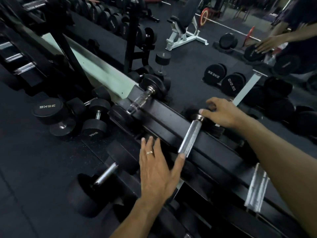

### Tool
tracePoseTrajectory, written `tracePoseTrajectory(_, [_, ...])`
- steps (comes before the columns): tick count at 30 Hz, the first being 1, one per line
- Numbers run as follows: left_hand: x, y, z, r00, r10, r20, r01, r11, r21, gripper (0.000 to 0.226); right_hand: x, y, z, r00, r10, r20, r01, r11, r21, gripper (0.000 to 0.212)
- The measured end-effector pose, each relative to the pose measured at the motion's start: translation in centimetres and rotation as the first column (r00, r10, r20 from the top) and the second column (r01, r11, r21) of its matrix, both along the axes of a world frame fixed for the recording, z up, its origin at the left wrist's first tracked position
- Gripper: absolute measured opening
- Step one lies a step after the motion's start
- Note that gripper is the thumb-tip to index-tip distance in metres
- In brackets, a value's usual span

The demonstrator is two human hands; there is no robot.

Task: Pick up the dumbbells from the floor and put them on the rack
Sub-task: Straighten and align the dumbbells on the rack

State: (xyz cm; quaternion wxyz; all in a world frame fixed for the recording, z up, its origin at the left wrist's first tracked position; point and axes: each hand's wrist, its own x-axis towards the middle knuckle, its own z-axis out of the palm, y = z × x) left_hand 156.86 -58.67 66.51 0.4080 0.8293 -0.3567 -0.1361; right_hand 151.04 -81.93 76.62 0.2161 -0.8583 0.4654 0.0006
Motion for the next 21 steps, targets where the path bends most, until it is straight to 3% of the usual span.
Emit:
tracePoseTrajectory(6, [-4.4, -1.2, -0.3, 0.971, 0.037, -0.235, -0.025, 0.998, 0.056, 0.123, -2.8, -1.0, -3.0, 0.991, 0.1, 0.085, -0.103, 0.994, 0.032, 0.007])
tracePoseTrajectory(12, [-5.4, -2.7, -1.2, 0.979, 0.118, -0.164, -0.12, 0.993, -0.006, 0.115, -3.4, -1.0, -3.8, 0.988, 0.108, 0.107, -0.107, 0.994, -0.011, 0.016])
tracePoseTrajectory(21, [-2.7, -1.9, -2.3, 0.997, 0.067, -0.05, -0.067, 0.998, 0.004, 0.11, -4.4, -0.2, -4.6, 0.99, 0.068, 0.125, -0.067, 0.998, -0.005, 0.024])
